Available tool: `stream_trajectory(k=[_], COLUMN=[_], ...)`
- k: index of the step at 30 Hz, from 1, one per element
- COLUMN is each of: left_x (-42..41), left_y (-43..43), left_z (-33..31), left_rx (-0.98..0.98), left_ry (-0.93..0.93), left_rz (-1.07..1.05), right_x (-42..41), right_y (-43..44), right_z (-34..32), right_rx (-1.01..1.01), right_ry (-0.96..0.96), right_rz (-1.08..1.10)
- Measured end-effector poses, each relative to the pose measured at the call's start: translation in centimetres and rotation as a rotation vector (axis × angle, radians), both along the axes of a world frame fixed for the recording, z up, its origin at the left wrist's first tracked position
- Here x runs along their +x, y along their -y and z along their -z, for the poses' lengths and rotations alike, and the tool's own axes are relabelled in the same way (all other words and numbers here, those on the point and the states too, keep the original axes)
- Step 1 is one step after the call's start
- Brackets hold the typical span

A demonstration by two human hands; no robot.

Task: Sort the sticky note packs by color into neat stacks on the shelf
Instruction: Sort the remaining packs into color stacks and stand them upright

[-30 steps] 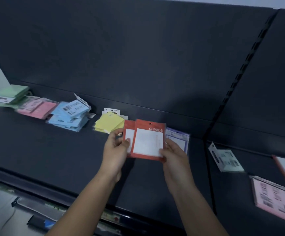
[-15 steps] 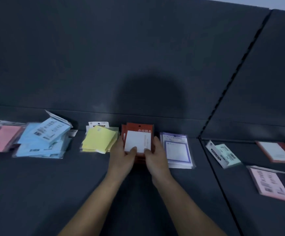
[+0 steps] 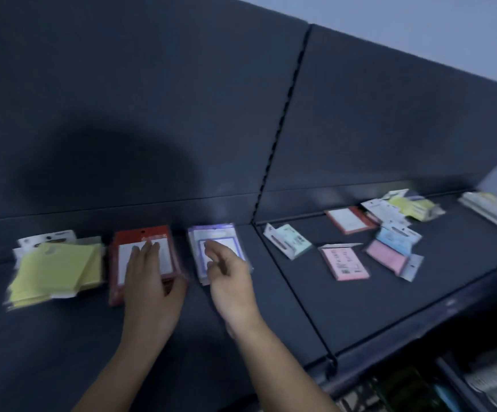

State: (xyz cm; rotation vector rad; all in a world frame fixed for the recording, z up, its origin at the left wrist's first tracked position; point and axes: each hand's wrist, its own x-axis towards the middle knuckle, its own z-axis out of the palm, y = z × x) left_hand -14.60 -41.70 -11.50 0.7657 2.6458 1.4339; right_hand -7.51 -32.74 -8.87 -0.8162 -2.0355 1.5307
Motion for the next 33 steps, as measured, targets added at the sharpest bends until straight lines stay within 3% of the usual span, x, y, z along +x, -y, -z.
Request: stream_trajectory(k=[3,6,11,16,20,24,33], left_x=[3.3,7.6,16.8,26.2,31.5,34.5,32.6], left_y=[-2.9,-6.7,-14.0,-21.7,-26.4,-30.2,-38.1], left_z=[-0.9,-1.9,-2.4,-3.0,-3.1,-3.0,-2.7], left_rx=[0.048,0.06,0.049,-0.034,-0.07,-0.078,-0.058], left_ry=[-0.079,-0.073,-0.109,-0.011,0.0,0.11,0.093], left_rz=[0.125,0.27,0.486,0.717,0.775,0.797,0.686], right_x=[4.6,10.6,23.3,36.3,44.3,48.1,45.6], right_y=[-3.0,-6.8,-13.3,-18.7,-22.1,-25.1,-33.7], right_z=[-0.2,-0.4,-0.2,-0.2,-0.4,-0.2,1.7], right_rx=[-0.04,0.052,0.371,0.487,0.487,0.462,0.474], right_ry=[-0.073,-0.061,0.152,0.33,0.428,0.451,0.426], right_rz=[0.093,0.181,0.398,0.528,0.575,0.598,0.499])
